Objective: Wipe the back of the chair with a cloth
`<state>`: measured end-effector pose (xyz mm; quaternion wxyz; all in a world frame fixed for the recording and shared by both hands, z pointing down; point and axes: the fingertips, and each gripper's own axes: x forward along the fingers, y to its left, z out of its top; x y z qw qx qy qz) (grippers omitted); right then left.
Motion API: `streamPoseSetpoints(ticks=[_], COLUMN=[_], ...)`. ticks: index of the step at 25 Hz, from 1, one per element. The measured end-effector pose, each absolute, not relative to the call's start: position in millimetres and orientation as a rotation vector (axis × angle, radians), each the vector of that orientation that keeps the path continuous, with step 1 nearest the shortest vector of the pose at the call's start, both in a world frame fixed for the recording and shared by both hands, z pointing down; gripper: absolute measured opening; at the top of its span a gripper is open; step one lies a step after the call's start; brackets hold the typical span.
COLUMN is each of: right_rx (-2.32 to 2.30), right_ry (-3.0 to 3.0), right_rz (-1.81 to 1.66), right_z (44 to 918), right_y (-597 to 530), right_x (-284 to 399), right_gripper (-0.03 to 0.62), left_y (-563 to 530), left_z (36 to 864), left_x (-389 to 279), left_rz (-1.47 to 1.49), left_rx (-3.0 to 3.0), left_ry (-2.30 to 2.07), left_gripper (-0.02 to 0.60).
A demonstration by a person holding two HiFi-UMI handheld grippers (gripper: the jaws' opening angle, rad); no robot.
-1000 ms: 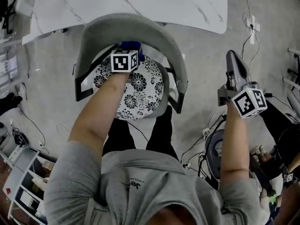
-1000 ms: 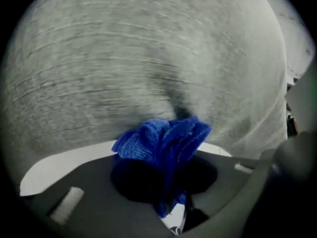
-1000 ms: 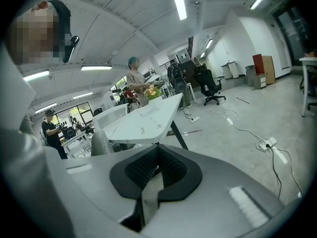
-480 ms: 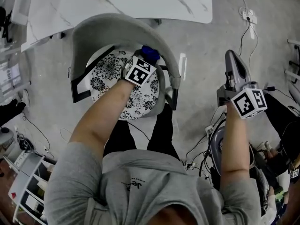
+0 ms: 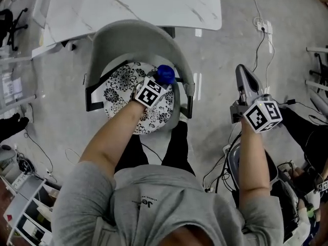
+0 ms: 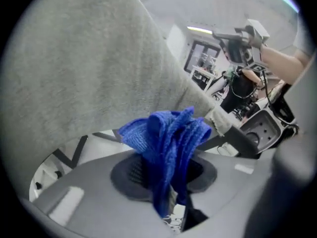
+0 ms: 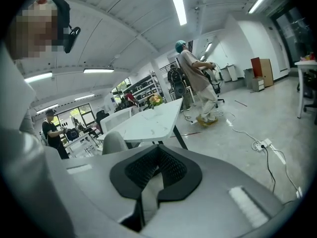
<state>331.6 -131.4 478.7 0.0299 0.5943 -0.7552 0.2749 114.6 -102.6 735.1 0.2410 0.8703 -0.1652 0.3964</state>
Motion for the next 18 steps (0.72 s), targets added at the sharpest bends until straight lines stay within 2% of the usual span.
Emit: streamPoseSetpoints(ticks=[6, 18], right_rx=[1.802, 1.718], right_ry=[-2.376, -2.431], right_rz=[0.769, 0.622], right_z=[433, 308], right_y=[-130, -119], right_x=[303, 229], right_gripper=[-0.003, -0.003], left_y=[-110, -120], left_z=[669, 455], left_x=[49, -66], left_rz=[0.915, 0.560], left_rx=[2.352, 2.463], left_ry=[-0.628, -0.843], left_gripper=[0.175, 0.175])
